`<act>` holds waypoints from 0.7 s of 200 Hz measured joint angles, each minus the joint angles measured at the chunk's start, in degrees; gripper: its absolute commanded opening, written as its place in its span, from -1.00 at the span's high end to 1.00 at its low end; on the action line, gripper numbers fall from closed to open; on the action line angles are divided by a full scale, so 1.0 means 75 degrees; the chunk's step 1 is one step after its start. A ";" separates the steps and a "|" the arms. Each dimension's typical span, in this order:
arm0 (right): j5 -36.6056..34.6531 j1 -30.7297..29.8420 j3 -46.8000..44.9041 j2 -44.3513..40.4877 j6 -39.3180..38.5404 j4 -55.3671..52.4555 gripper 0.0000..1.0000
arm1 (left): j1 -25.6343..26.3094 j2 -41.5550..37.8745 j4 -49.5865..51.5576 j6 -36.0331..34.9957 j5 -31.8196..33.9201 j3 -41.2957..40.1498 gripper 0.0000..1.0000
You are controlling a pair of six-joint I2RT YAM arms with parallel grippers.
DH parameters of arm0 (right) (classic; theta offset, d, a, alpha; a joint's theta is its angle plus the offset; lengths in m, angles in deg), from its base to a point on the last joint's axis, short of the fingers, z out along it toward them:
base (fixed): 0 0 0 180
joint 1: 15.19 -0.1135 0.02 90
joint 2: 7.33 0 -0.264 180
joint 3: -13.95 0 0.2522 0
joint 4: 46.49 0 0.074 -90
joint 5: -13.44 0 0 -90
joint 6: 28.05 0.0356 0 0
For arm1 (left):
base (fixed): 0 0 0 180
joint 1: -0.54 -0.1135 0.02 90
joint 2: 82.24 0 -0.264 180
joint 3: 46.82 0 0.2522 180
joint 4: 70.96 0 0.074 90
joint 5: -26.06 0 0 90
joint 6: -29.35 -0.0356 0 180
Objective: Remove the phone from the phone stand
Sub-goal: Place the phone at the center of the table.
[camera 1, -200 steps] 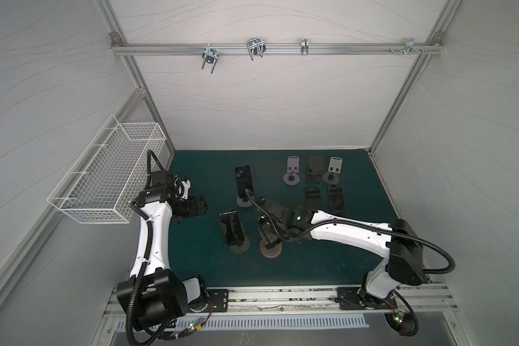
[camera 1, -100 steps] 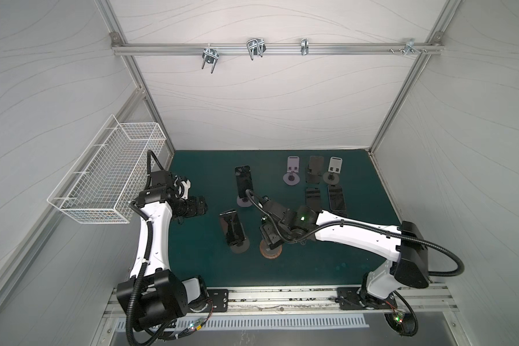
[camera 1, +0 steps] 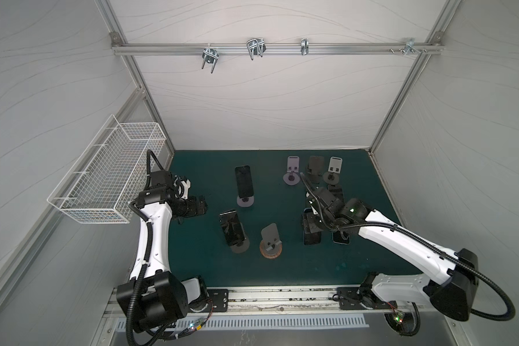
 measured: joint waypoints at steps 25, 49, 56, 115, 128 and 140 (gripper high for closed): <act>0.0239 0.0545 -0.0382 0.0067 0.0262 -0.0154 -0.27 | 0.0000 0.0000 0.0000 0.0000 -0.0017 0.0000 -0.99; 0.0350 0.0813 -0.0577 0.0376 0.0557 -0.0105 -0.26 | 0.0000 -0.0015 -0.0006 -0.0003 -0.0020 -0.0023 -0.99; 0.0376 0.0842 -0.0612 0.0510 0.0627 -0.0067 -0.26 | 0.0000 -0.0023 -0.0003 -0.0003 -0.0023 -0.0044 -0.99; 0.0472 0.0988 -0.0647 0.1836 0.0892 0.0490 -0.29 | 0.0000 -0.0029 -0.0003 -0.0006 -0.0052 -0.0090 -0.99; 0.0475 0.1035 -0.0647 0.2090 0.0889 0.0597 -0.29 | 0.0000 -0.0029 -0.0003 -0.0006 -0.0061 -0.0090 -0.99; 0.0493 0.1075 -0.0647 0.2320 0.0886 0.0694 -0.29 | 0.0000 -0.0029 -0.0003 -0.0009 -0.0067 -0.0090 -0.99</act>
